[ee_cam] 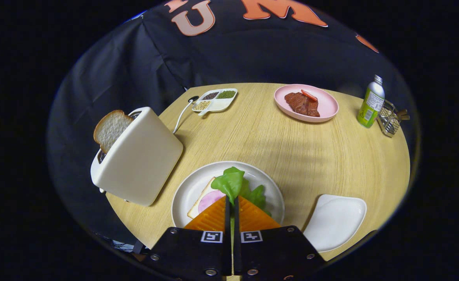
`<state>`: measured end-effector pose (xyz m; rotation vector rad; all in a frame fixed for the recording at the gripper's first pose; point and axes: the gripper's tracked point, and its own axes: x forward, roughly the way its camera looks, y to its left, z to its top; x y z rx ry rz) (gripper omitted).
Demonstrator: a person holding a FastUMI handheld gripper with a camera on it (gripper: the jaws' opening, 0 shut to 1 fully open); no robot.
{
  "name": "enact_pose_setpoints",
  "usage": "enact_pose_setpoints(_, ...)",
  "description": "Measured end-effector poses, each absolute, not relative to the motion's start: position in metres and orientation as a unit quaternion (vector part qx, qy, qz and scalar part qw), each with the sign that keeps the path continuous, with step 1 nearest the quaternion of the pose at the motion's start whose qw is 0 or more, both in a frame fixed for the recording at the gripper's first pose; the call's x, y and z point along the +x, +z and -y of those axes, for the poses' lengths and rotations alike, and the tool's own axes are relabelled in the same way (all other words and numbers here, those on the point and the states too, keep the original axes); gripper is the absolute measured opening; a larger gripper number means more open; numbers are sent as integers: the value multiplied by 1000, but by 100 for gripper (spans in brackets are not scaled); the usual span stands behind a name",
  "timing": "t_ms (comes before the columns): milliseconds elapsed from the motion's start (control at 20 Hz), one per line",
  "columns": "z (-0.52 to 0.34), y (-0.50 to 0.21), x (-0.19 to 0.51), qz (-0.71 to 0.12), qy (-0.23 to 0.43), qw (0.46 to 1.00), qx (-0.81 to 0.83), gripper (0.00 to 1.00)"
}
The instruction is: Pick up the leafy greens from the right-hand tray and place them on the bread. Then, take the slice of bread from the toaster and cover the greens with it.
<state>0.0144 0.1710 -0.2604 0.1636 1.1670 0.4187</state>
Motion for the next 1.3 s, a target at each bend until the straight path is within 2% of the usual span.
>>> enact_pose_setpoints(350, -206, -264, 17, -555, 215, 799, 86, 3)
enact_pose_setpoints(500, -207, -267, 12, -564, 215, 793, 84, 10)
enact_pose_setpoints(550, -209, -266, 13, -562, 216, 794, 84, 17)
enact_pose_setpoints(800, -210, -239, 16, -540, 219, 808, 85, 39)
enact_pose_setpoints(1050, -220, -185, 26, -509, 226, 827, 75, 73)
enact_pose_setpoints(1150, -228, -165, 31, -503, 227, 831, 69, 82)
enact_pose_setpoints(1300, -247, -136, 38, -498, 234, 833, 63, 89)
